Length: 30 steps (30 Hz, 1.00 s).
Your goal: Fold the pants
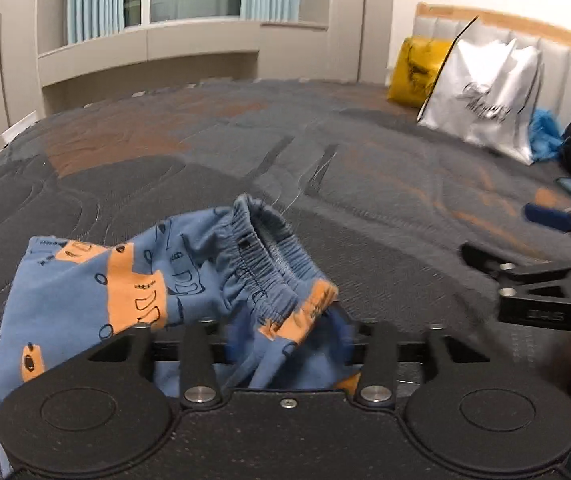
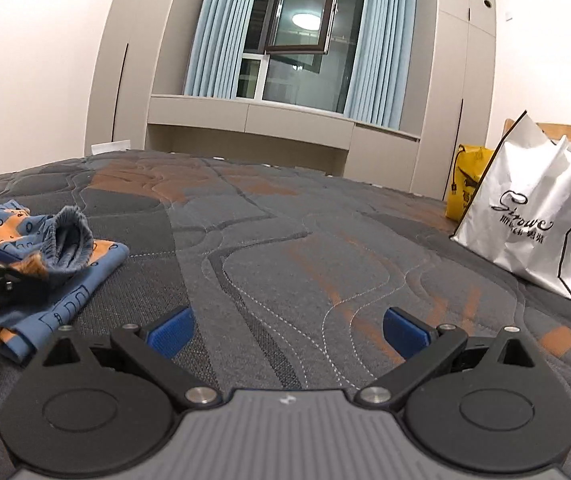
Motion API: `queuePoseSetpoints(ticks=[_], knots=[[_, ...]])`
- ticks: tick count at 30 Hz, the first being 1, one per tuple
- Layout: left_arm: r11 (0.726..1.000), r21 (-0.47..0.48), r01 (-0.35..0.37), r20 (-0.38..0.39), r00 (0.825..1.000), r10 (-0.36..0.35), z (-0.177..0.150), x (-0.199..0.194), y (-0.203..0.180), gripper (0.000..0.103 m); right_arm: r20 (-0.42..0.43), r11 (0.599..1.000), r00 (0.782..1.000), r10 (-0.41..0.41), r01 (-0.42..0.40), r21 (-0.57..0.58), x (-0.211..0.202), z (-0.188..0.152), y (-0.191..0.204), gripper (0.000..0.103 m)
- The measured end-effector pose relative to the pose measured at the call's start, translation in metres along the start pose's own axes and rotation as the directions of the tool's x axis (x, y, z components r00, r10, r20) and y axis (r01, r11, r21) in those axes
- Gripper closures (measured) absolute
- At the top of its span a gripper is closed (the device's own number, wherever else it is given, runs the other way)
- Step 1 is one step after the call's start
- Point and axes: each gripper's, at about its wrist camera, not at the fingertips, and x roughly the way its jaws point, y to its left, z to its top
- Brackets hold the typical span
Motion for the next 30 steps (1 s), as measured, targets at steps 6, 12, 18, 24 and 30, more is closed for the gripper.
queuePoseSetpoints(ticks=[6,12,18,24,30], knots=[[0.990,-0.116,-0.075,0.102,0.991,0.087,0.000,-0.041,0.033,0.013,-0.006,0.990,0.995,0.104,-0.103,0.098,0.003,0.009,0.005,0.000],[0.970,-0.156,-0.184,0.140,0.968,0.206,-0.024,-0.071,0.065,0.007,0.021,0.920,0.944,0.328,-0.325,0.220,0.008,0.030,0.028,0.000],[0.939,-0.289,-0.185,0.114,0.968,0.225,-0.042,-0.082,0.099,0.007,-0.019,0.870,0.876,0.481,-0.475,0.131,0.008,0.045,0.079,0.045],[0.897,-0.388,-0.211,0.040,0.969,0.245,-0.053,-0.081,0.125,0.041,-0.130,0.875,0.866,0.483,-0.471,0.109,0.019,0.042,0.104,0.066],[0.892,-0.434,-0.130,0.060,0.983,0.173,-0.061,-0.088,0.132,0.075,-0.128,0.874,0.865,0.486,-0.476,0.101,0.012,0.040,0.106,0.081]])
